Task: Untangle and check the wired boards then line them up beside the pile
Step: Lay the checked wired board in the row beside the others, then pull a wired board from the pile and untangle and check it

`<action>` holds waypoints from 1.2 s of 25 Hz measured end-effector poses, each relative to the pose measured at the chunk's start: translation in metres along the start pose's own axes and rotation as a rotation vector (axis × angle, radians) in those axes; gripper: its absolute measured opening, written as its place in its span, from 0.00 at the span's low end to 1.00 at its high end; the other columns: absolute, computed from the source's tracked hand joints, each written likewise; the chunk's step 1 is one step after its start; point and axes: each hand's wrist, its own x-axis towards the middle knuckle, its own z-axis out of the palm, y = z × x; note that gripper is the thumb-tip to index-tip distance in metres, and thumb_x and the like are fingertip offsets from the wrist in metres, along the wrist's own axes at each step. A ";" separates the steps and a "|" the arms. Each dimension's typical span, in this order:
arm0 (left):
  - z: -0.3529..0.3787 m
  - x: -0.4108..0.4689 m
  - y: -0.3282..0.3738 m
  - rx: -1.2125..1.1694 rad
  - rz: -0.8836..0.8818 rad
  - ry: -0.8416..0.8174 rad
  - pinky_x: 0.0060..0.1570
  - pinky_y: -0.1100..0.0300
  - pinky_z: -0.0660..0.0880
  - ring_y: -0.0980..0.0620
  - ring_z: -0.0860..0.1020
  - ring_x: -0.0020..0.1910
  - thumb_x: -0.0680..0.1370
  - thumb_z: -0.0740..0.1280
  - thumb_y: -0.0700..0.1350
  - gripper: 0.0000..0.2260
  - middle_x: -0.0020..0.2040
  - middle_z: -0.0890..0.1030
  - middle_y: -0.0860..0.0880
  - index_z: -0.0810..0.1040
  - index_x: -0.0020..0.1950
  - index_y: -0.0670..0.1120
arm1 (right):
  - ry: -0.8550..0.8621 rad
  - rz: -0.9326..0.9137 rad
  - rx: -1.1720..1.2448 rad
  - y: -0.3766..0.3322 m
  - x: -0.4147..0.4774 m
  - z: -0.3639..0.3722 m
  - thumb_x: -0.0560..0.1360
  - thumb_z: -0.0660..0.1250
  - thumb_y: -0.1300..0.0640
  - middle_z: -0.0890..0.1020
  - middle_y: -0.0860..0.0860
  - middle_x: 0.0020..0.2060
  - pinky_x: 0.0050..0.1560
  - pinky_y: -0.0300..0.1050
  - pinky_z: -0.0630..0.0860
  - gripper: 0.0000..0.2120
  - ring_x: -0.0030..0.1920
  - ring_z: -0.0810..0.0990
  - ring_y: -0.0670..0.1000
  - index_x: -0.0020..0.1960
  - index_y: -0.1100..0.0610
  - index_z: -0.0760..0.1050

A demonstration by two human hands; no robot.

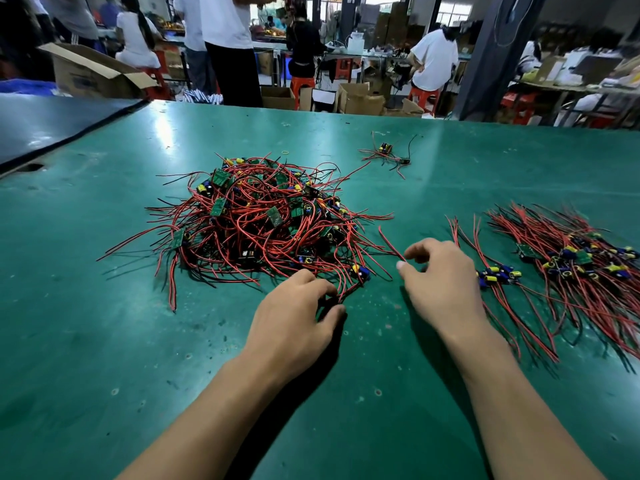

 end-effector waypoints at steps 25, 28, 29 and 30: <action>0.000 0.002 -0.007 0.110 -0.041 0.010 0.45 0.55 0.72 0.51 0.75 0.46 0.78 0.63 0.53 0.08 0.44 0.75 0.54 0.75 0.45 0.50 | -0.081 -0.020 0.245 -0.012 -0.011 0.026 0.74 0.73 0.51 0.85 0.45 0.40 0.47 0.40 0.73 0.04 0.44 0.83 0.48 0.42 0.50 0.81; 0.000 0.002 -0.007 0.104 -0.048 0.018 0.43 0.54 0.71 0.51 0.75 0.44 0.79 0.63 0.53 0.08 0.43 0.76 0.54 0.74 0.45 0.50 | -0.089 -0.085 0.290 -0.014 -0.013 0.028 0.71 0.76 0.48 0.81 0.44 0.39 0.44 0.42 0.73 0.06 0.39 0.77 0.41 0.40 0.47 0.80; 0.000 0.002 -0.007 0.102 -0.049 0.019 0.42 0.54 0.71 0.50 0.75 0.44 0.79 0.63 0.53 0.08 0.43 0.77 0.53 0.74 0.45 0.50 | -0.123 -0.112 0.279 -0.014 -0.014 0.028 0.71 0.76 0.48 0.79 0.44 0.42 0.48 0.43 0.74 0.05 0.41 0.76 0.41 0.44 0.45 0.81; 0.000 0.002 -0.007 0.100 -0.049 0.021 0.43 0.53 0.71 0.50 0.75 0.44 0.78 0.63 0.53 0.08 0.43 0.77 0.53 0.74 0.45 0.50 | -0.176 -0.127 0.235 -0.014 -0.015 0.029 0.71 0.76 0.47 0.76 0.45 0.45 0.53 0.45 0.74 0.07 0.45 0.76 0.43 0.49 0.44 0.83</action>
